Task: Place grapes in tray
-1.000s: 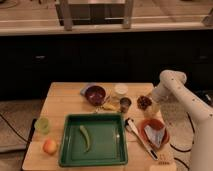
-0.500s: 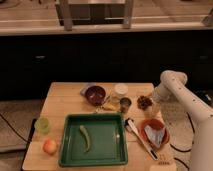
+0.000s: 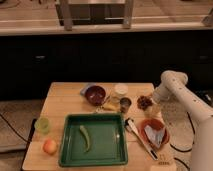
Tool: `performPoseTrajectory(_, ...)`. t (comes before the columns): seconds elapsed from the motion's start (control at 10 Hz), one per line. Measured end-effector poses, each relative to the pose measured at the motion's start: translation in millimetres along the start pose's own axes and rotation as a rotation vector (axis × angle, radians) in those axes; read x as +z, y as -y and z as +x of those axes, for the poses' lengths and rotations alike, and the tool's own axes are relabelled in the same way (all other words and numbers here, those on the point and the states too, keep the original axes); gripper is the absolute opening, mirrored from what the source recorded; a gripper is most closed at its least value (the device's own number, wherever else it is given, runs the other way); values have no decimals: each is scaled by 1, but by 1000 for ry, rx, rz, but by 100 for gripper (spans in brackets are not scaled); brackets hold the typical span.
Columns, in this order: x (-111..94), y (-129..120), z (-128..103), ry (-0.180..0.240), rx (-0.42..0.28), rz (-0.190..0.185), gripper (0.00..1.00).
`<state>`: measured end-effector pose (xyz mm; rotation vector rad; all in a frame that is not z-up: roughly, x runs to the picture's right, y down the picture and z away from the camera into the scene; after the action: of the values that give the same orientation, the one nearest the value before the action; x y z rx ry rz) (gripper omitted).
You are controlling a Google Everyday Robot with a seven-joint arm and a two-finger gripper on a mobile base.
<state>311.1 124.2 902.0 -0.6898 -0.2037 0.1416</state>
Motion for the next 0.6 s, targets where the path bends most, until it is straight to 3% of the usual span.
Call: performPoseTrajectory(0.6,-2,-2,0,-5,11,-2,80)
